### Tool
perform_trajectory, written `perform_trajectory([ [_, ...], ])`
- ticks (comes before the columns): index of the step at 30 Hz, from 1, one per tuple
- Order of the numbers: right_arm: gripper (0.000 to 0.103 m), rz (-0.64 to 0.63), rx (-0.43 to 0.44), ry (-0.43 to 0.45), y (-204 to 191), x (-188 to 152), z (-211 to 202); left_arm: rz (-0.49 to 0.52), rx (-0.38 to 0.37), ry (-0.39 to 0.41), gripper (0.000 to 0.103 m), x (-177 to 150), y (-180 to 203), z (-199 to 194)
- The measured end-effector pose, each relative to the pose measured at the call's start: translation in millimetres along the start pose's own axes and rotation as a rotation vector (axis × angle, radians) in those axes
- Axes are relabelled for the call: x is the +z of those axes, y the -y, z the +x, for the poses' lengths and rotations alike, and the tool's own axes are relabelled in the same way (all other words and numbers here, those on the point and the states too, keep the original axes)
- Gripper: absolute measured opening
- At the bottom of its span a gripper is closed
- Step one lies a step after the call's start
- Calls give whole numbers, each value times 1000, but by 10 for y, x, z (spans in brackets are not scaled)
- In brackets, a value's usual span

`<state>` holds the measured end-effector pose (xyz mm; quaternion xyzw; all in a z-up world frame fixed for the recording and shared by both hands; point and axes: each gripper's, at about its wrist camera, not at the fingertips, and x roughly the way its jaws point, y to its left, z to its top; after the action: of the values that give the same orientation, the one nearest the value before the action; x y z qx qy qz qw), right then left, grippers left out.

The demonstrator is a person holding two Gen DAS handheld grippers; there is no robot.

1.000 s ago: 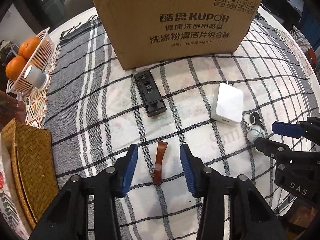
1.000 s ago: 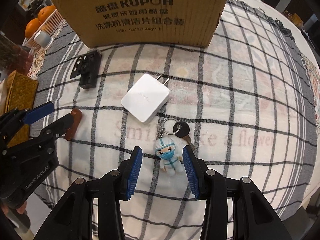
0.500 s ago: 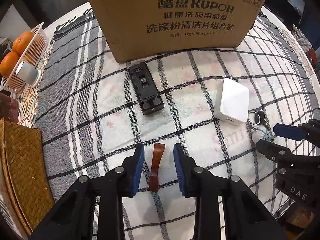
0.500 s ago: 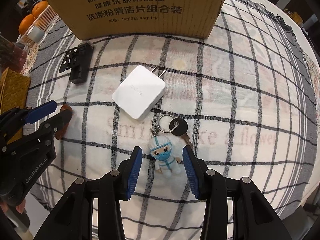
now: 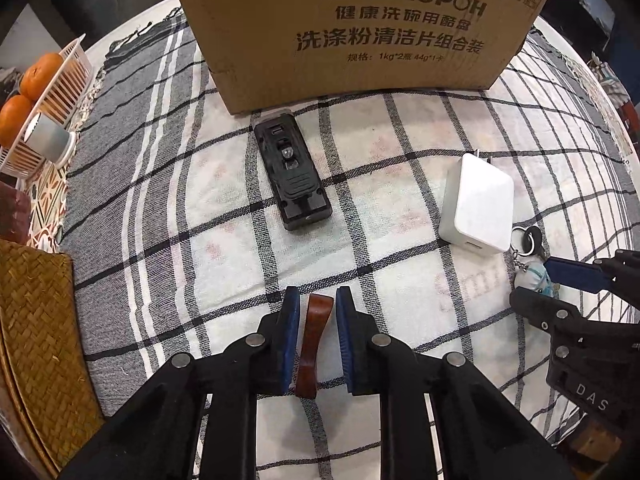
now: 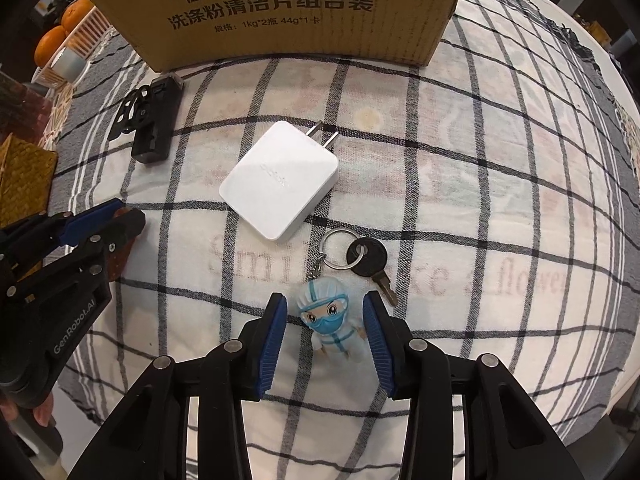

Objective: Organize rigid objects
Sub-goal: 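Grasp the brown strap piece with the left tool while the right tool grasps the astronaut keychain figure, then carry the brown piece with the left tool while the right tool carries the figure to the box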

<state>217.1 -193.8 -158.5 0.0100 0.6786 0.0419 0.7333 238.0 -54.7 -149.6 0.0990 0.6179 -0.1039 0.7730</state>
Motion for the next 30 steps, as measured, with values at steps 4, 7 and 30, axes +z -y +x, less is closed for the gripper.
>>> perform_trajectory([
  [4, 28, 1, 14, -14, 19, 31, 105, 1, -3, -4, 13, -6, -3, 43],
  [7, 28, -5, 12, 1, 18, 17, 133, -5, -16, 1, 13, -26, -7, 27],
  [30, 28, -14, 47, 188, -119, -276, -523, -21, -104, 170, 13, -232, 86, -524],
])
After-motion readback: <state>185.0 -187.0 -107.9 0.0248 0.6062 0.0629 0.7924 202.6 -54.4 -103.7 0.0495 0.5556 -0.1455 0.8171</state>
